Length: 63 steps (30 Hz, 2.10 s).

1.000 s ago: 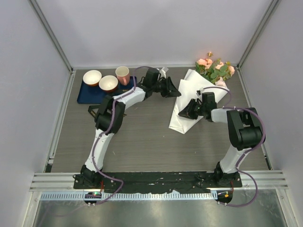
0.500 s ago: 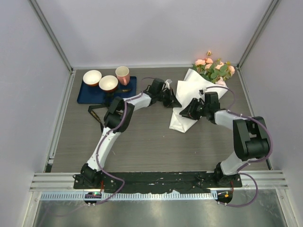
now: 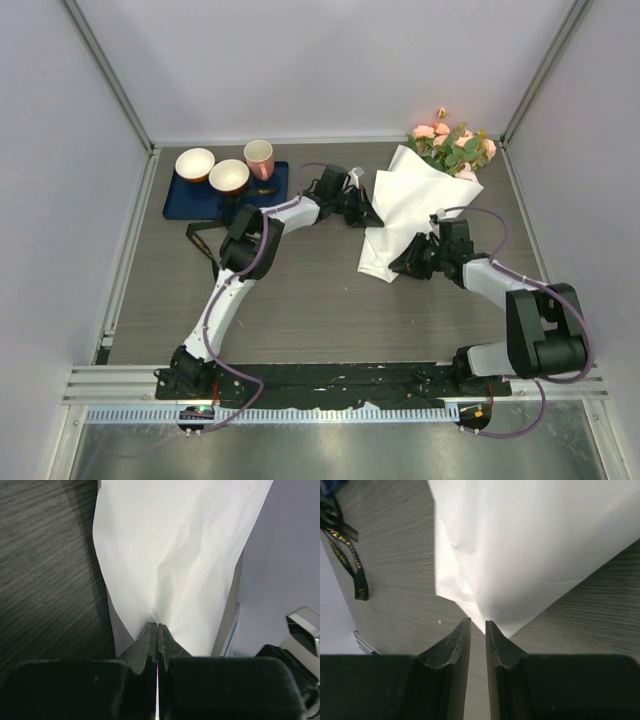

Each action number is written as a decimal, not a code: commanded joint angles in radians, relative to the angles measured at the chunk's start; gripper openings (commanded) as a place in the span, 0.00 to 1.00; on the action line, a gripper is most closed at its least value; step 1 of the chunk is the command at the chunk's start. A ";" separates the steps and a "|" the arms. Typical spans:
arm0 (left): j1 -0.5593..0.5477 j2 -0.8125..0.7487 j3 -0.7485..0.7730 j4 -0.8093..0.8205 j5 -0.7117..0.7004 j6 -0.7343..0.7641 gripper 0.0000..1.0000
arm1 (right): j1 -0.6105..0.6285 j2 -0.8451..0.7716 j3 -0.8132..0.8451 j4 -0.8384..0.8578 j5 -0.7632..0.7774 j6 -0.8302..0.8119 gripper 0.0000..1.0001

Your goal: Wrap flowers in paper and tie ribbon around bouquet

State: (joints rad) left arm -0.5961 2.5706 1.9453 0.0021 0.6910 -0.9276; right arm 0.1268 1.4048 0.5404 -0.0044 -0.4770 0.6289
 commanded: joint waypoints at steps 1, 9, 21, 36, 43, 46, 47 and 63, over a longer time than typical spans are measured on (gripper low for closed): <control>-0.010 0.020 0.000 -0.070 -0.011 0.036 0.00 | -0.004 -0.110 0.101 -0.077 0.028 -0.009 0.26; -0.011 0.023 0.012 -0.119 -0.033 0.036 0.00 | -0.003 0.108 0.095 0.127 -0.006 0.066 0.31; -0.014 0.046 0.041 -0.254 -0.077 0.073 0.00 | -0.168 -0.029 0.068 0.073 0.014 -0.006 0.32; -0.030 0.066 0.104 -0.395 -0.157 0.081 0.00 | -0.361 0.304 0.113 0.291 0.040 0.081 0.07; -0.030 0.094 0.150 -0.432 -0.173 0.075 0.00 | -0.460 0.399 0.168 0.345 0.048 0.118 0.07; -0.028 0.102 0.172 -0.453 -0.176 0.084 0.00 | -0.484 0.431 0.208 0.351 0.077 0.124 0.07; -0.030 0.103 0.176 -0.456 -0.177 0.087 0.00 | -0.492 0.437 0.216 0.351 0.087 0.126 0.07; -0.028 0.105 0.164 -0.464 -0.168 0.096 0.00 | -0.624 0.681 0.519 0.271 0.155 0.130 0.09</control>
State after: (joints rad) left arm -0.6216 2.6049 2.1334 -0.3176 0.5873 -0.8848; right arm -0.4717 2.0102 0.9894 0.3428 -0.5034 0.7982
